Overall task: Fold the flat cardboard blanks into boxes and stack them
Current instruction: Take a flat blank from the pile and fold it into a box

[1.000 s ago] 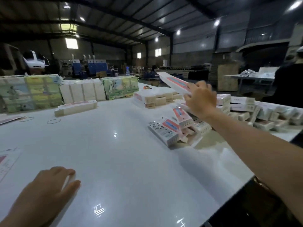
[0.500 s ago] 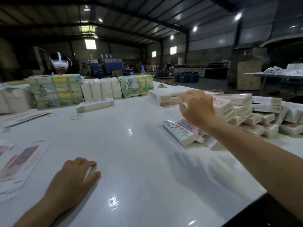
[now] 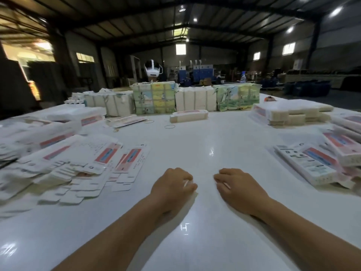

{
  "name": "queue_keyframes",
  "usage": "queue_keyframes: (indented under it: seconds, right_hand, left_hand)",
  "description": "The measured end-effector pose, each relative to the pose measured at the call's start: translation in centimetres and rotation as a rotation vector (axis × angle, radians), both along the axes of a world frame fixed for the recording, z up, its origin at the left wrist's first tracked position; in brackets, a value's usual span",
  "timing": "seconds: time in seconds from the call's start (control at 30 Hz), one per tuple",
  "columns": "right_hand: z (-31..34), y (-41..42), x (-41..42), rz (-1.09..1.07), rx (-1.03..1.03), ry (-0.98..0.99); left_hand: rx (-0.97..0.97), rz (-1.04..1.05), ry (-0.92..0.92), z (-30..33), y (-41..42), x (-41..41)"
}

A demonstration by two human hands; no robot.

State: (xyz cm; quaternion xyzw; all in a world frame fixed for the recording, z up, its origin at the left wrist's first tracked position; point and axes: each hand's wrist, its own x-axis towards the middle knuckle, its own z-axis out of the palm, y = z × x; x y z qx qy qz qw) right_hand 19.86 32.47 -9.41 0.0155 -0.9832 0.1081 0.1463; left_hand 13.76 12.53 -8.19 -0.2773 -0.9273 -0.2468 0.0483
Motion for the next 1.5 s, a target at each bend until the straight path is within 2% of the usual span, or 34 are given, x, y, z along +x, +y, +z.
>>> queue_keyframes:
  seconds: [0.1,0.17,0.2,0.3,0.37,0.5,0.6,0.73,0.9,1.0,1.07,1.1,1.17,1.23,1.27,1.3,1.37,1.43,1.5]
  right_hand:
    - [-0.2,-0.1,-0.1,-0.005,-0.020,0.044]
    - [-0.2,0.0,-0.2,-0.010,-0.039,0.071]
    - [-0.2,0.0,-0.3,-0.011,-0.046,0.082]
    - [-0.2,-0.1,-0.4,-0.002,-0.077,0.096]
    - [-0.2,-0.1,-0.5,0.007,-0.097,0.101]
    - [-0.2,-0.1,-0.5,0.009,-0.088,0.069]
    - [-0.1,-0.2,-0.4,0.005,-0.093,0.066]
    - [-0.1,-0.2,-0.2,0.004,-0.101,0.061]
    - [-0.1,-0.4,-0.3,0.001,-0.083,0.028]
    - [0.3,-0.2,-0.2,0.029,-0.096,0.003]
    - [0.7,0.0,0.2,-0.003,-0.305,0.006]
    - [1.1,0.0,0.6,-0.048,-0.525,0.045]
    - [2.2,0.4,1.1,-0.141,-1.099,0.103]
    - [3.4,1.3,1.6,-0.140,-1.594,0.000]
    - [3.6,1.8,1.8,-0.111,-1.706,-0.086]
    - [3.7,1.9,1.9,-0.074,-1.714,-0.167]
    - [3.5,1.4,2.1,-0.034,-1.547,-0.249]
    - [3.4,0.9,1.9,-0.026,-1.458,-0.205]
    - [3.6,0.5,2.0,-0.019,-1.483,-0.142]
  left_hand:
    - [0.125,0.212,-0.050,2.8,-2.0,-4.0]
    - [-0.046,0.497,-0.011,4.1,-5.0,-7.3]
    - [-0.163,0.626,-0.052,4.4,-6.7,-8.7]
    - [-0.437,0.779,-0.246,4.1,-10.3,-11.5]
    - [-0.427,0.743,-0.317,4.0,-10.7,-12.7]
    - [-0.173,0.734,-0.433,4.5,-9.9,-13.1]
    - [-0.004,0.761,-0.383,4.1,-9.5,-13.1]
    - [0.149,0.761,-0.225,4.1,-8.9,-12.7]
    - [0.493,0.482,-0.309,6.3,-5.8,-8.8]
    - [0.584,0.242,-0.407,7.0,-3.6,-4.8]
    - [0.573,0.124,-0.431,6.6,-2.6,-2.5]
    - [0.555,0.083,-0.429,6.1,-2.4,-1.6]
    - [0.538,0.021,-0.419,4.7,-2.2,-0.2]
    - [0.502,-0.030,-0.417,3.4,-2.4,0.8]
    - [0.444,-0.063,-0.403,2.9,-2.5,1.1]
    - [0.374,-0.095,-0.379,2.5,-2.5,1.2]
    - [0.263,-0.121,-0.293,2.1,-2.4,1.6]
    - [0.107,-0.109,-0.082,2.2,-2.2,2.0]
    - [-0.091,-0.151,0.126,2.4,-1.7,2.7]
